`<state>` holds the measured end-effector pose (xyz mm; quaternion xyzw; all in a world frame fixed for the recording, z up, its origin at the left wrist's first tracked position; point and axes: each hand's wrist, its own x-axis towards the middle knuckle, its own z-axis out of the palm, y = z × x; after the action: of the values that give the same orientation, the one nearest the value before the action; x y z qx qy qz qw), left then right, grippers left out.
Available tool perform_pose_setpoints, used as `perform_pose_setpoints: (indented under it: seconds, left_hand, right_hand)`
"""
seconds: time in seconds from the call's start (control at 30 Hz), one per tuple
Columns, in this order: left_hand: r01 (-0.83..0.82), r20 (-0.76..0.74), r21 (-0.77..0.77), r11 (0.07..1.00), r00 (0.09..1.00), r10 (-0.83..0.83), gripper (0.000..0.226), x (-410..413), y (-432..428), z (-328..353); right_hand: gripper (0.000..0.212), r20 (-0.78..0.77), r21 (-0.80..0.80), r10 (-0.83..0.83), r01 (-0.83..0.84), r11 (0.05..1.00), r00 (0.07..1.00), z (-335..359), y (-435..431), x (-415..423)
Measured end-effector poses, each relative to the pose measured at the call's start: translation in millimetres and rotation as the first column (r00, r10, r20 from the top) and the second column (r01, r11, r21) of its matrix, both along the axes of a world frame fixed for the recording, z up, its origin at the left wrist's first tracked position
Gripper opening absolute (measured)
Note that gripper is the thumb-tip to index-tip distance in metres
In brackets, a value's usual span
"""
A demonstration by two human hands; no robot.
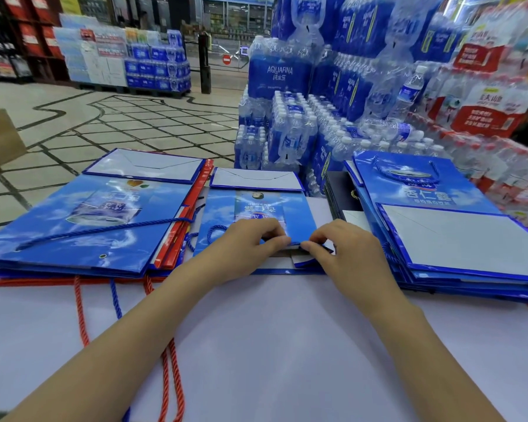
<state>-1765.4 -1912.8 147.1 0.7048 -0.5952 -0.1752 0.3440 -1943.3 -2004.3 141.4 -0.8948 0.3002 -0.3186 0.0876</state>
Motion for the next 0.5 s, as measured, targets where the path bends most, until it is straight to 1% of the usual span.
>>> perform_pose_setpoints:
  seconds: [0.07,0.2,0.27,0.37,0.43,0.5]
  left_hand:
    - [-0.023,-0.002,0.013,1.0,1.0,0.023,0.022,-1,-2,0]
    - [-0.094,-0.156,0.018,0.995,0.983,0.096,0.031,-2,-8,-2]
    - [-0.105,-0.206,0.014,0.994,0.973,0.105,0.035,-2,-9,-1]
    - [-0.08,-0.217,0.018,0.997,0.973,0.082,0.039,-4,-6,4]
    - [-0.043,-0.221,0.009,0.999,0.974,0.044,0.04,-4,-2,10]
    - [-0.037,-0.303,-0.066,0.997,0.953,0.016,0.035,-4,2,18]
  right_hand:
    - [0.015,-0.015,0.021,-0.004,0.004,1.0,1.0,0,0,0]
    - [0.019,-0.07,0.069,0.025,-0.02,0.997,0.997,2,2,0]
    - [0.019,-0.108,0.066,0.049,-0.042,0.997,0.993,3,3,0]
    - [0.023,-0.169,0.107,0.108,-0.091,0.99,0.98,4,8,-1]
    - [0.033,-0.23,0.173,0.111,-0.071,0.982,0.967,5,11,-1]
    - [0.039,-0.291,0.163,0.068,-0.021,0.986,0.954,7,11,1]
